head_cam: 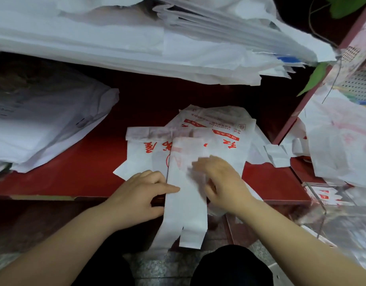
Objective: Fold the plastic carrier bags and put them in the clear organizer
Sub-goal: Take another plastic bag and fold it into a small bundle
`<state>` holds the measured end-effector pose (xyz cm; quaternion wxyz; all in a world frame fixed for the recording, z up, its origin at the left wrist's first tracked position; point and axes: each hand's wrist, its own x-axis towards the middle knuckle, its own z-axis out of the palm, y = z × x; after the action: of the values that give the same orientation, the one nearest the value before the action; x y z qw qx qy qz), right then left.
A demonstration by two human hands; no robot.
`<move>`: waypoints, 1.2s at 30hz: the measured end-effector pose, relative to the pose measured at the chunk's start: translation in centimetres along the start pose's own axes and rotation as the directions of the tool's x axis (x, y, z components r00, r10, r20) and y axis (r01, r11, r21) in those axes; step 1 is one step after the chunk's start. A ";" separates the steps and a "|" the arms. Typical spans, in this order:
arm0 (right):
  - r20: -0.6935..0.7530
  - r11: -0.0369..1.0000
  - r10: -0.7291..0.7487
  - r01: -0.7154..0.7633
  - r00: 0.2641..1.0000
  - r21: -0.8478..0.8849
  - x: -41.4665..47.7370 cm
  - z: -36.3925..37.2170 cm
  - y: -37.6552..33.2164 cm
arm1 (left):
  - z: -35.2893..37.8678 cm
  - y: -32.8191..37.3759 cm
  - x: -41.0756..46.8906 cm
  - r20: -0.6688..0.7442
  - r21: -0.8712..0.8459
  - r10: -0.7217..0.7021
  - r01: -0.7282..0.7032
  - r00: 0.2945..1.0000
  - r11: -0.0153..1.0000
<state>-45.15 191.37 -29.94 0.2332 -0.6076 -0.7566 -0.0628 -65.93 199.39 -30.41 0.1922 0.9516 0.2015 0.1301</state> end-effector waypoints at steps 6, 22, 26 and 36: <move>0.178 0.995 -0.095 0.094 0.979 0.016 -5.4 0.9 -0.2 | 1.9 0.1 -0.1 -0.051 0.212 0.146 -0.132 0.988 0.968; 0.213 0.519 0.687 -0.674 0.695 0.526 0.3 -0.1 -0.9 | 2.0 1.4 4.0 -0.161 -0.607 -0.639 0.435 0.752 0.665; 0.231 0.516 0.750 -0.767 0.620 0.381 1.9 0.0 -0.5 | 2.3 1.9 4.3 -0.222 -0.542 -0.594 0.409 0.773 0.735; 0.226 0.515 0.789 -0.815 0.571 0.265 2.3 0.1 -0.6 | 2.2 1.5 4.0 -0.173 -0.345 -0.423 0.347 0.890 0.872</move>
<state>-46.13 193.29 -28.94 0.3077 -0.8394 -0.3974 0.2072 -61.20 199.14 -31.05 0.3325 0.8273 0.3877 0.2338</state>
